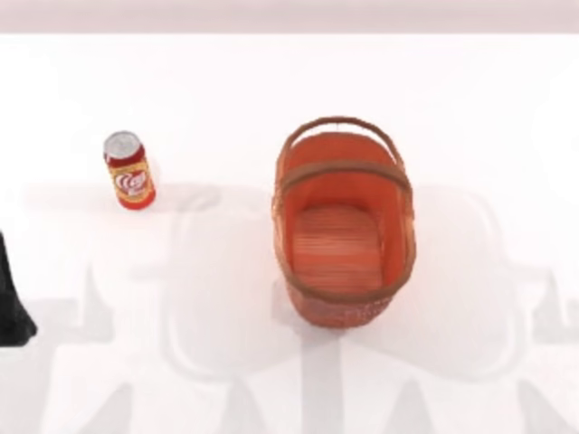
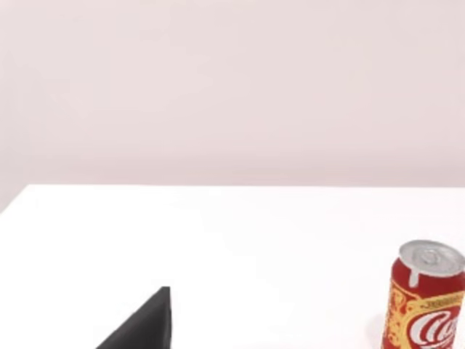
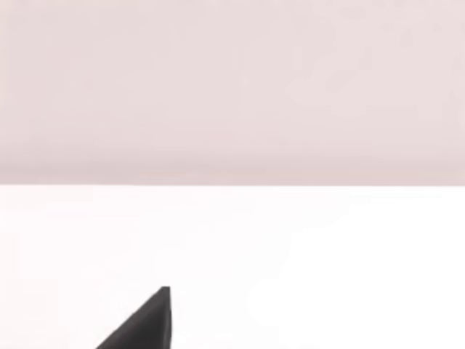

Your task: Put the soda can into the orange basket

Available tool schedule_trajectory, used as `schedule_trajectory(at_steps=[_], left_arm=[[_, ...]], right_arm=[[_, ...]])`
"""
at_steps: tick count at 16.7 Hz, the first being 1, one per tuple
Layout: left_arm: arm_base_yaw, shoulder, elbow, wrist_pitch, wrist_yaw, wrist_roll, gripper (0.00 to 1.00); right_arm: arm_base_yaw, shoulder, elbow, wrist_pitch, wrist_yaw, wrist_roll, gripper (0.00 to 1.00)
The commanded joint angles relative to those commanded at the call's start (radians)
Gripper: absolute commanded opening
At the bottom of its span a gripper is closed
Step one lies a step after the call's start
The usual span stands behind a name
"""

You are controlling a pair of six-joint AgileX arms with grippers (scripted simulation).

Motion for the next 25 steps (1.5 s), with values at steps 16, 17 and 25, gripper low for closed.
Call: schedule_trajectory(at_steps=[16,17,25], left_arm=[[-0.139,0.922,0.799,-0.682,0.054,0.257,1.00],[-0.149,1.030,0.887,-0.752,0.056,0.285,1.00],[-0.198,1.858,1.612,-1.209,0.042,0.499,1.00]], right_arm=[[0.000,0.000,0.000,0.000,0.000,0.000,1.00],[0.000,0.000,0.000,0.000,0.000,0.000,1.00],[0.000,0.000,0.000,0.000,0.000,0.000,1.00]])
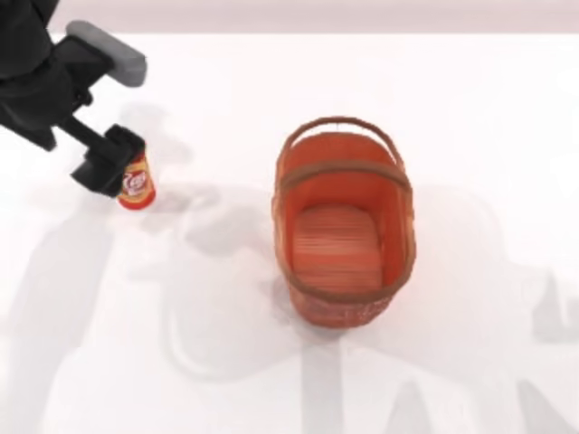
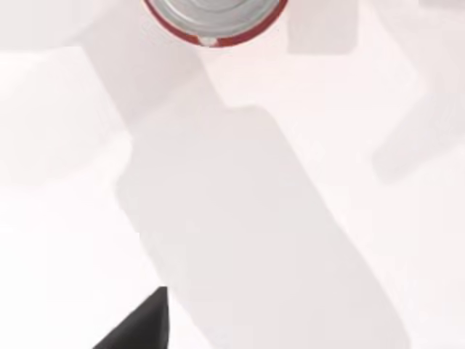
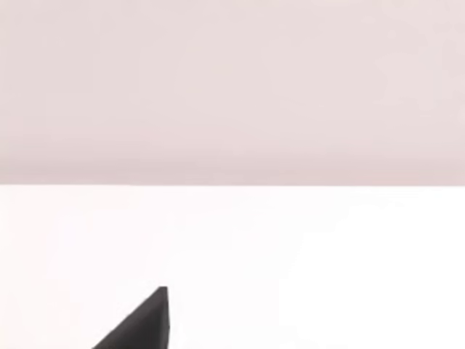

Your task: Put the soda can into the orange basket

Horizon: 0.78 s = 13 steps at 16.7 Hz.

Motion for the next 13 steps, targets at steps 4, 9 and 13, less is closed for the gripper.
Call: schedule_trajectory(at_steps=[4,9,13], left_arm=[[-0.002,0.298,0.313,-0.113,-0.019,0.079,1.00],[0.003,0.474,0.513,-0.154,-0.037,0.129,1.00],[0.003,0.482,0.522,-0.155,-0.038,0.131,1.00]], right_arm=[[0.000,0.000,0.000,0.000,0.000,0.000,1.00],[0.000,0.000,0.000,0.000,0.000,0.000,1.00],[0.000,0.000,0.000,0.000,0.000,0.000,1.00]])
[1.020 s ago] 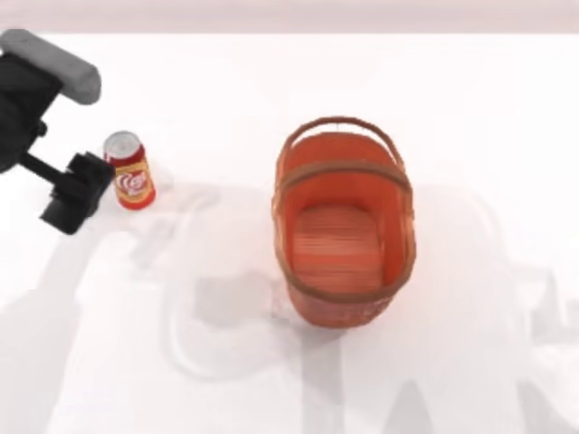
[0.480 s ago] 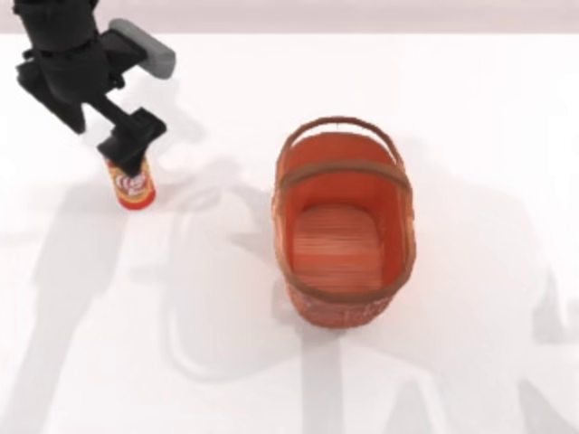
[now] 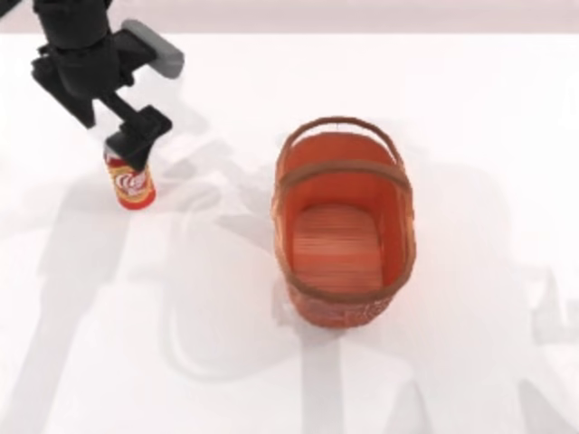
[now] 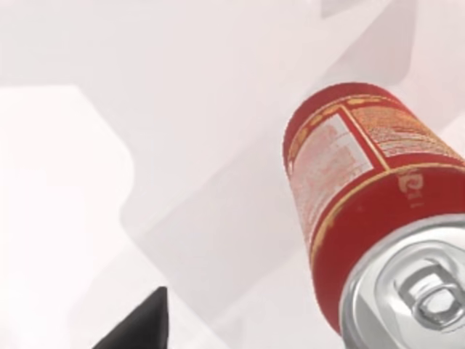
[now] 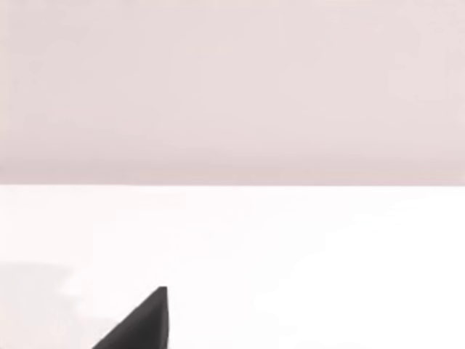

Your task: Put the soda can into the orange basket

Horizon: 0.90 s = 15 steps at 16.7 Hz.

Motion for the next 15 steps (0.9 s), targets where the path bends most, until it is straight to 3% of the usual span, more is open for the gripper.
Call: schedule_trajectory(at_steps=[4,9,14,15], left_arm=[[-0.001,-0.001,-0.020,0.019,0.000,-0.001,1.00],[0.001,0.013,-0.157,0.172,0.000,0.001,1.00],[0.001,0.015,-0.171,0.187,0.000,0.001,1.00],[0.001,0.015,-0.171,0.187,0.000,0.001,0.92]], right_arm=[[0.000,0.000,0.000,0.000,0.000,0.000,1.00],[0.000,0.000,0.000,0.000,0.000,0.000,1.00],[0.000,0.000,0.000,0.000,0.000,0.000,1.00],[0.000,0.000,0.000,0.000,0.000,0.000,1.00]])
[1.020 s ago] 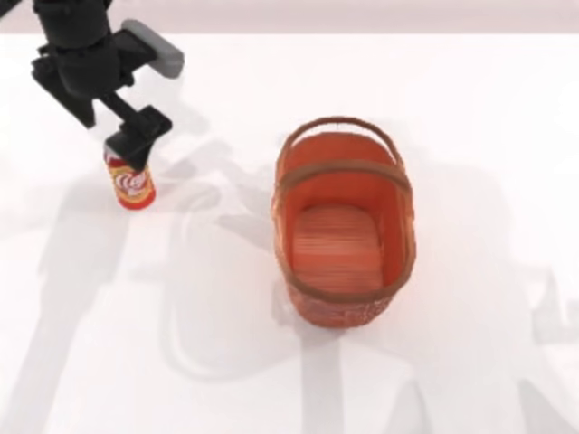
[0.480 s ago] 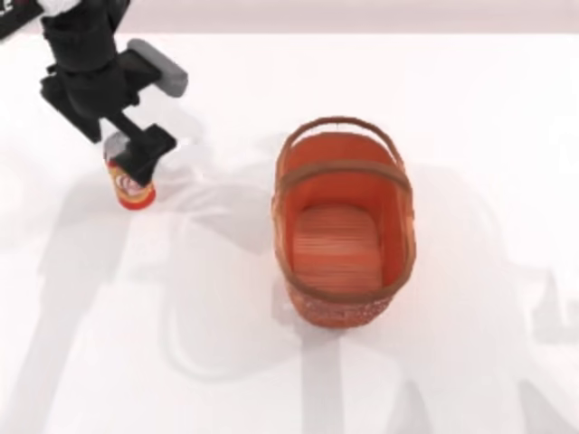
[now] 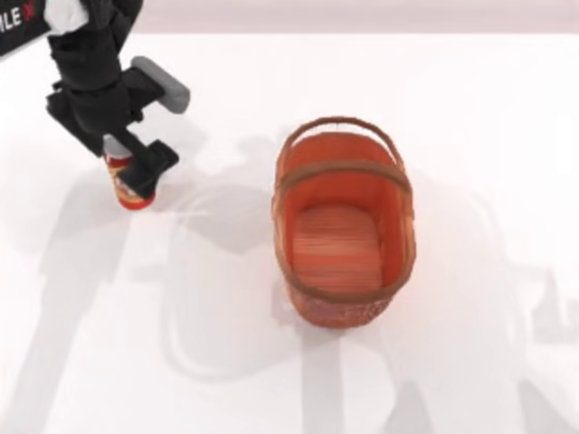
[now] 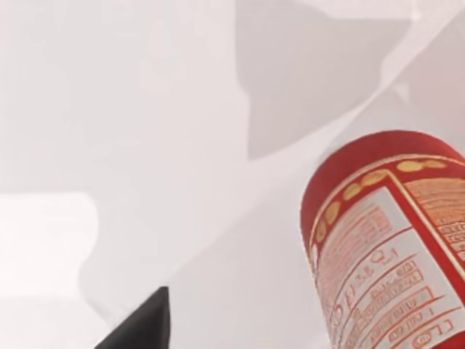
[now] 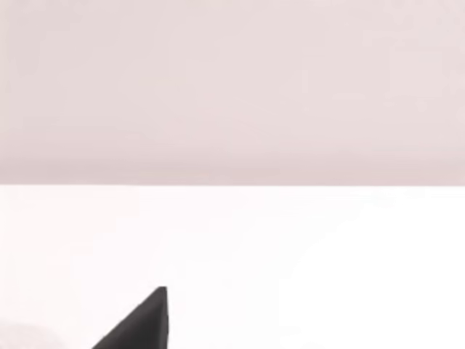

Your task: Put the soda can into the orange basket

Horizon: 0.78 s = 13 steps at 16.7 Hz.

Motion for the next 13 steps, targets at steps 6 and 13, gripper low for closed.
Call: schedule_trajectory(at_steps=[6,13], left_arm=[[0.000,0.000,0.000,0.000,0.000,0.000,0.47],[0.000,0.000,0.000,0.000,0.000,0.000,0.00]], right_arm=[[0.000,0.000,0.000,0.000,0.000,0.000,1.00],[0.000,0.000,0.000,0.000,0.000,0.000,1.00]])
